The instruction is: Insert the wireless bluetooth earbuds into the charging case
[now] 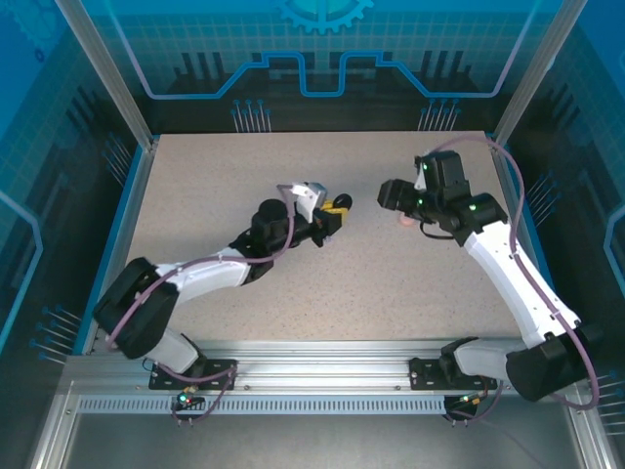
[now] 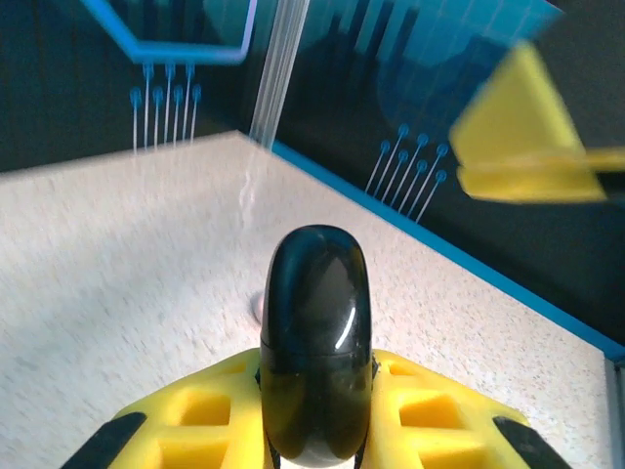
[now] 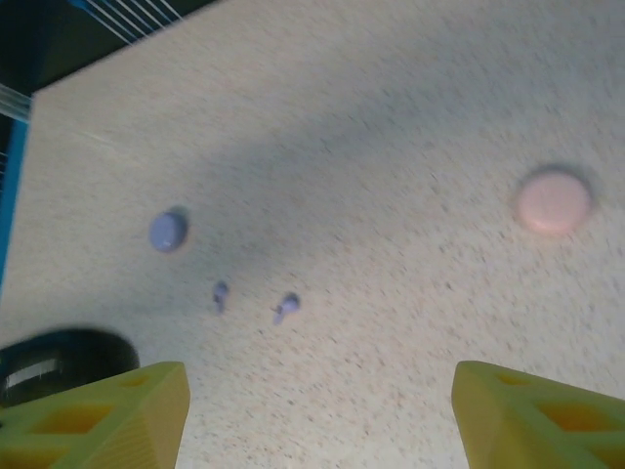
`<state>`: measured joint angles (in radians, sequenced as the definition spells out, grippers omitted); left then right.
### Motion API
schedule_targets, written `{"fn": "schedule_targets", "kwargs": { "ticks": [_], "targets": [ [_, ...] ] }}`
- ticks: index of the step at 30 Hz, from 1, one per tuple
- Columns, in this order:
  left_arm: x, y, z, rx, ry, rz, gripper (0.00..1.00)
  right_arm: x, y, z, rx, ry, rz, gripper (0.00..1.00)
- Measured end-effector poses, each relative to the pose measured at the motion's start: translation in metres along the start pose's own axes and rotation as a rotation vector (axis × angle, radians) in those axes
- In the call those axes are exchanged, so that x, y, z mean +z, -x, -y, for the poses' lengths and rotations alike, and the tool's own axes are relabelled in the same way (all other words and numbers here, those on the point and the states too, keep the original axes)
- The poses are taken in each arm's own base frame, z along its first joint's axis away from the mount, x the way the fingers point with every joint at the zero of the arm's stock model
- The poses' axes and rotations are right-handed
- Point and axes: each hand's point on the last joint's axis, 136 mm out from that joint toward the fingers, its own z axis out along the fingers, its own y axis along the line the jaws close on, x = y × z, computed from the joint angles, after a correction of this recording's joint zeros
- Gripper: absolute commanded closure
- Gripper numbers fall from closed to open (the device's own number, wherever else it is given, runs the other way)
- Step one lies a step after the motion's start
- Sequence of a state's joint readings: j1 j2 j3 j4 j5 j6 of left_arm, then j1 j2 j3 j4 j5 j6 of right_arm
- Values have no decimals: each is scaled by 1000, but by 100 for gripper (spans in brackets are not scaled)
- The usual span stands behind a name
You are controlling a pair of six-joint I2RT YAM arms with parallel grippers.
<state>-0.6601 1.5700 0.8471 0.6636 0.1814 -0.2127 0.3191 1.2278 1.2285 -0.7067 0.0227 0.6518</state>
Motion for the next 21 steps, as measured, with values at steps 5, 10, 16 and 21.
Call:
{"fn": "schedule_targets", "kwargs": {
  "ticks": [5,10,16,21],
  "targets": [
    [53,-30,-16,-249,46,-145,100,16,-40,40,57,-85,-76,27],
    [104,-58,-22,-457,68,-286,100,11,-54,54,82,-106,-73,27],
    [150,-91,-14,-614,75,-437,100,-1,-50,57,98,-95,-30,27],
    [171,-119,-18,-700,124,-544,99,-6,-45,61,114,-97,-9,27]
  ]
}}
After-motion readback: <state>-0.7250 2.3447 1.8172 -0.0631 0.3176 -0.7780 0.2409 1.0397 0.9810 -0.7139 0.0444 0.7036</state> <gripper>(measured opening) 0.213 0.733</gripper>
